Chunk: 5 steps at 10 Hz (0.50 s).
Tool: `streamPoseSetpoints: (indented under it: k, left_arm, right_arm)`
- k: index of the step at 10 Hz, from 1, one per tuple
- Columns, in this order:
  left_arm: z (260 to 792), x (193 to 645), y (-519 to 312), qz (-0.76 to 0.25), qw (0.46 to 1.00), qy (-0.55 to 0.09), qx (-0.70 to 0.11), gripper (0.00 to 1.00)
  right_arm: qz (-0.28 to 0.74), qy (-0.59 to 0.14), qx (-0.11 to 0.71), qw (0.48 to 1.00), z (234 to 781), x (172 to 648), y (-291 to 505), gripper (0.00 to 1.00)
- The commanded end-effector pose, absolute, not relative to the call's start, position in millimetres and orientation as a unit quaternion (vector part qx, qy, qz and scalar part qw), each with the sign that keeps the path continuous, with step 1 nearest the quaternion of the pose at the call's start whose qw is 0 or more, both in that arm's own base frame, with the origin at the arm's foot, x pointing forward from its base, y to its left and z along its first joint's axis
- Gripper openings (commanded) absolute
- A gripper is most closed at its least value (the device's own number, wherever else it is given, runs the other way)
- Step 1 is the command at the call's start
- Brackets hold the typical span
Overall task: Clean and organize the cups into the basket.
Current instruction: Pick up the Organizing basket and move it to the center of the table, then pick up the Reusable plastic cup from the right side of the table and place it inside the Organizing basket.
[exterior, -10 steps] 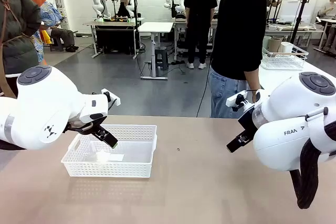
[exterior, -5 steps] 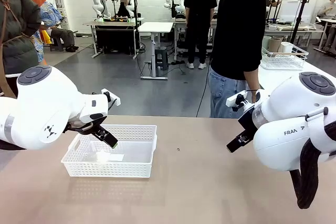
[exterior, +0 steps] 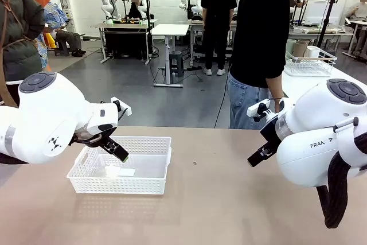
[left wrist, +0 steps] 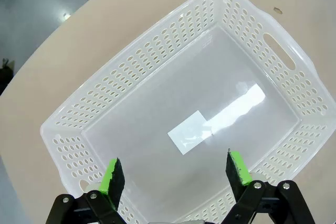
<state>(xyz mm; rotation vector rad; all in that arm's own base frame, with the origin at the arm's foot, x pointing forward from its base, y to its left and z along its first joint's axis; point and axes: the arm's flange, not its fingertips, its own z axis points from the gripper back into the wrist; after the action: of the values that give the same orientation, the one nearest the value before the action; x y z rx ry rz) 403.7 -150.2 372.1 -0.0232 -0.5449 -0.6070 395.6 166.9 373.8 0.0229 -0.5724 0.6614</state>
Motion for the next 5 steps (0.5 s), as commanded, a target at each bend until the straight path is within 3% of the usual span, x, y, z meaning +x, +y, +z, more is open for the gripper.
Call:
streamPoseSetpoints:
  k: [1,4,5]
  left_arm:
    - [372.1,403.7,-150.1,-0.295,0.918,-0.265,-0.011,1.0]
    - [372.1,403.7,-150.2,-0.295,0.918,-0.265,-0.011,1.0]
    - [396.0,390.0,-148.4,-0.288,0.917,-0.275,-0.011,1.0]
  right_arm:
    - [0.32,-0.277,0.011,0.906,373.8,395.6,166.9,1.0]
    - [0.32,-0.277,0.011,0.906,373.8,395.6,166.9,1.0]
    - [0.348,-0.272,0.012,0.897,393.6,375.8,166.1,1.0]
